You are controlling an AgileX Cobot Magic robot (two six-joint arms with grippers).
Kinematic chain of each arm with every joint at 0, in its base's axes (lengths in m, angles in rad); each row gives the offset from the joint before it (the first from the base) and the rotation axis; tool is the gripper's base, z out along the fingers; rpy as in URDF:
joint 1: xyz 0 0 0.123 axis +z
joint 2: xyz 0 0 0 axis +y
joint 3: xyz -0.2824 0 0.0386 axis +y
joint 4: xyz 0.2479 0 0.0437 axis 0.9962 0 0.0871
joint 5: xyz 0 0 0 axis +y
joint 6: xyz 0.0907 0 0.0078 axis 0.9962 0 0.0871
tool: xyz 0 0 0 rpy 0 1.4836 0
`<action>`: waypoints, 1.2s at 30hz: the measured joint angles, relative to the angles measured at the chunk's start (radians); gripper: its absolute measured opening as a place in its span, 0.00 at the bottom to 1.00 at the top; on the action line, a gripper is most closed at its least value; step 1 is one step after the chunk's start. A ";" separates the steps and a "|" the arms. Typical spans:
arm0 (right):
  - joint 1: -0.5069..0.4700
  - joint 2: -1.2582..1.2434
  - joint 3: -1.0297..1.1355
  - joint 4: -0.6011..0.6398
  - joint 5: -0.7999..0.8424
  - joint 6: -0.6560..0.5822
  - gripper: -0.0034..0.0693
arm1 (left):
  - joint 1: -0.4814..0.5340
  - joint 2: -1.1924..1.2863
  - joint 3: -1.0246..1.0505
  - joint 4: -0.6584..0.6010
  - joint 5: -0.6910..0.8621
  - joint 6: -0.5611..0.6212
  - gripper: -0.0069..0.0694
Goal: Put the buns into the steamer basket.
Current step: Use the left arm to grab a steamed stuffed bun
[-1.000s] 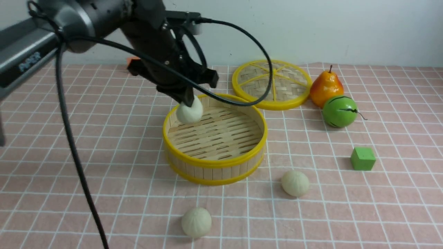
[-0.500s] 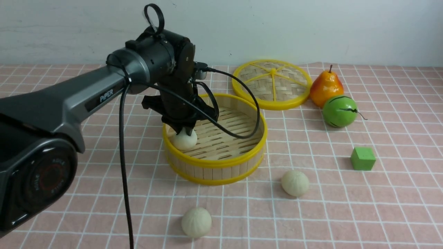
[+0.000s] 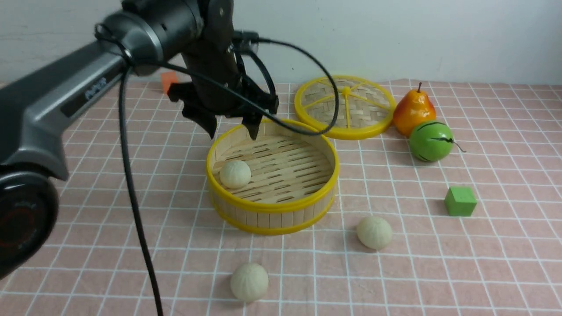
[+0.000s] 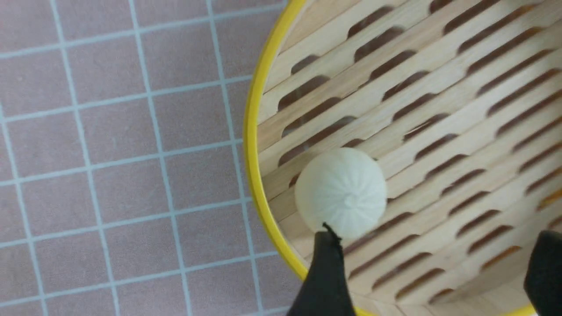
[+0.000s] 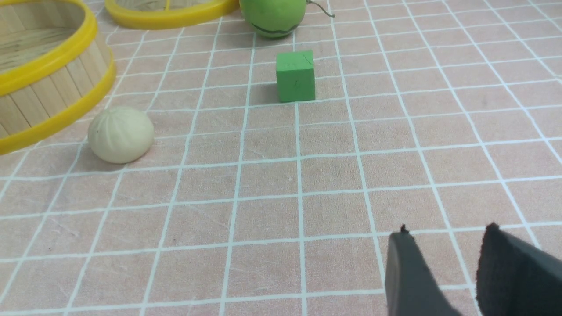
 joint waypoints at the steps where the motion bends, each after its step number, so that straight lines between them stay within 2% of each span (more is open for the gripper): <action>1: 0.000 0.000 0.000 0.000 0.000 0.000 0.38 | 0.000 -0.007 0.000 -0.003 0.001 0.000 0.81; 6: 0.000 0.000 0.000 0.000 0.000 0.000 0.38 | -0.004 -0.211 0.110 -0.099 0.011 0.018 0.77; 11: 0.000 0.000 0.000 0.000 0.000 0.000 0.38 | -0.046 -0.378 0.305 -0.096 0.014 0.019 0.75; 15: 0.000 0.000 0.000 0.000 0.000 0.000 0.38 | -0.162 -0.477 0.543 -0.047 0.015 0.008 0.75; 18: 0.000 0.000 0.000 0.000 0.000 0.000 0.38 | -0.248 -0.475 0.693 -0.019 -0.020 -0.017 0.75; 21: 0.000 0.000 0.000 0.000 0.000 0.000 0.38 | -0.288 -0.445 0.789 -0.010 -0.135 -0.024 0.75; 25: 0.000 0.000 0.000 0.000 0.000 0.000 0.38 | -0.294 -0.387 0.827 0.011 -0.239 -0.027 0.75; 36: 0.000 0.000 0.000 0.000 0.000 0.000 0.38 | -0.294 -0.229 0.829 0.143 -0.323 -0.060 0.75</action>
